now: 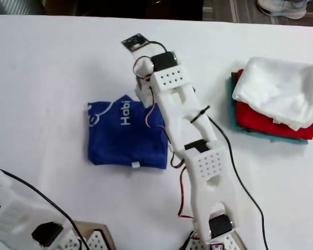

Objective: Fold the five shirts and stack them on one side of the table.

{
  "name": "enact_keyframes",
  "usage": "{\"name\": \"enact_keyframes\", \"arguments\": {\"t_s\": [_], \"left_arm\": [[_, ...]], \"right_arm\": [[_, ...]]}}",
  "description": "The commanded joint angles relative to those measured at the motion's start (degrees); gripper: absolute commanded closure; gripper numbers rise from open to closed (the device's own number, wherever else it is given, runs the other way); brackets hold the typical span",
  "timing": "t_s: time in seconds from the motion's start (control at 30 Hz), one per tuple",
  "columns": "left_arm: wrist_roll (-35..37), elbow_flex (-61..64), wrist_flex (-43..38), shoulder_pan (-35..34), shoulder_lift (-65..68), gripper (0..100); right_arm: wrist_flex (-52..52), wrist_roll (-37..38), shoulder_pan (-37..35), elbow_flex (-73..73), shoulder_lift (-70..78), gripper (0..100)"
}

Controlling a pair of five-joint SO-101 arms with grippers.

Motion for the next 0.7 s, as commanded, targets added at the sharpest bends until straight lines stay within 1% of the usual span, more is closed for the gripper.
{"name": "enact_keyframes", "arguments": {"t_s": [0.0, 0.13, 0.3, 0.33, 0.37, 0.43, 0.47, 0.57, 0.67], "left_arm": [[0.5, -0.2, -0.7, 0.9, -2.8, 97], [0.5, -0.2, -0.7, 0.9, -2.8, 97], [0.5, -0.2, -0.8, 1.0, -2.8, 97], [0.5, -0.2, -0.8, 1.0, -2.8, 97], [0.5, -0.2, -0.8, 1.0, -2.8, 97], [0.5, -0.2, -0.8, 1.0, -2.8, 97], [0.5, -0.2, -0.8, 0.9, -2.8, 97], [0.5, -0.2, -0.8, 0.9, -2.8, 97], [0.5, -0.2, -0.8, 0.9, -2.8, 97]], "right_arm": [[0.3, -0.4, 0.7, -2.6, 1.0, 80.5], [0.3, -0.4, 2.4, -3.1, 4.4, 80.5], [-0.1, 0.2, 1.6, -3.2, 6.6, 81.2], [-0.7, 0.2, 1.5, -3.2, 6.7, 83.3], [-1.5, 0.2, 1.5, -3.2, 6.6, 87.5], [-3.6, 0.0, 1.5, -3.2, 6.5, 99.4], [-4.1, 0.1, 1.5, -3.3, 6.5, 97.3], [-4.4, 0.2, 1.3, -5.6, 6.5, 97.4], [-3.9, 0.2, 0.8, -11.9, 6.5, 97.5]]}}
